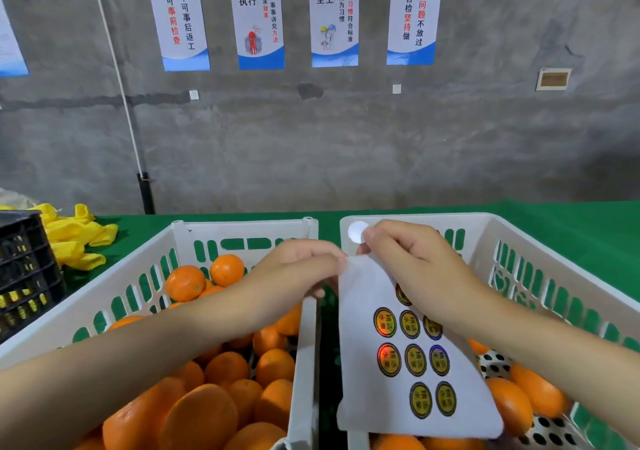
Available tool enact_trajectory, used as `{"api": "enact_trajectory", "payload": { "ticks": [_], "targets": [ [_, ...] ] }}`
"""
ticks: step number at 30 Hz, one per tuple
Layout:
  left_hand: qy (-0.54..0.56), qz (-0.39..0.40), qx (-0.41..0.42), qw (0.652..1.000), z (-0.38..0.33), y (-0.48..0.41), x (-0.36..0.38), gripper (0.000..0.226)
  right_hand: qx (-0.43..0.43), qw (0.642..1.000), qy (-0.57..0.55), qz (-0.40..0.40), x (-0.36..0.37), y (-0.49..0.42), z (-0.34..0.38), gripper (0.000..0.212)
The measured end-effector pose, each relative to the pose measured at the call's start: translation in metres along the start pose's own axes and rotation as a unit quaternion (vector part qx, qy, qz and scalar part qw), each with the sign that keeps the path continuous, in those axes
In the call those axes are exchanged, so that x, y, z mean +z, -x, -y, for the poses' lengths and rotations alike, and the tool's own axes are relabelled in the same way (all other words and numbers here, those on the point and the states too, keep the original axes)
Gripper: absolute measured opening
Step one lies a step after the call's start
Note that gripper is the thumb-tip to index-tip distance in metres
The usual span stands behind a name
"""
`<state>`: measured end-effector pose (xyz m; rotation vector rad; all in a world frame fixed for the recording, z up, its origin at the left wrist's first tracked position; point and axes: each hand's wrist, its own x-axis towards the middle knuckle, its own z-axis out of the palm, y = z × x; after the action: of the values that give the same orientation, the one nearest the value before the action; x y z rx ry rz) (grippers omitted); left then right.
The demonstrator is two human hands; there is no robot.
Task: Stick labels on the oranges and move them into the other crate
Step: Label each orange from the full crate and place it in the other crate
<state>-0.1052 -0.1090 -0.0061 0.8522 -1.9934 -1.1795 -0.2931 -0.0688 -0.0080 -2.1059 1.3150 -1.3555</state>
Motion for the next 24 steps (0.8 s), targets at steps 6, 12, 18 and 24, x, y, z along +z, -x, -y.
{"api": "enact_trajectory", "payload": {
  "ticks": [6,12,18,24],
  "targets": [
    [-0.382,-0.072,-0.023,0.921,0.041,-0.018,-0.054,0.029,0.057,0.997,0.028,0.052,0.002,0.002,-0.009,0.048],
    [-0.545,0.292,-0.324,0.716,0.08,-0.011,-0.086,0.028,0.067,0.994,0.051,0.074,0.004,0.004,-0.008,0.046],
    [-0.579,0.348,-0.36,0.644,0.102,-0.008,-0.068,0.051,0.08,0.991,0.062,0.09,0.004,0.006,-0.007,0.043],
    [-0.568,0.335,-0.327,0.677,0.119,0.004,-0.06,0.069,0.071,0.992,0.056,0.093,0.002,0.005,-0.012,0.043]
  ]
}}
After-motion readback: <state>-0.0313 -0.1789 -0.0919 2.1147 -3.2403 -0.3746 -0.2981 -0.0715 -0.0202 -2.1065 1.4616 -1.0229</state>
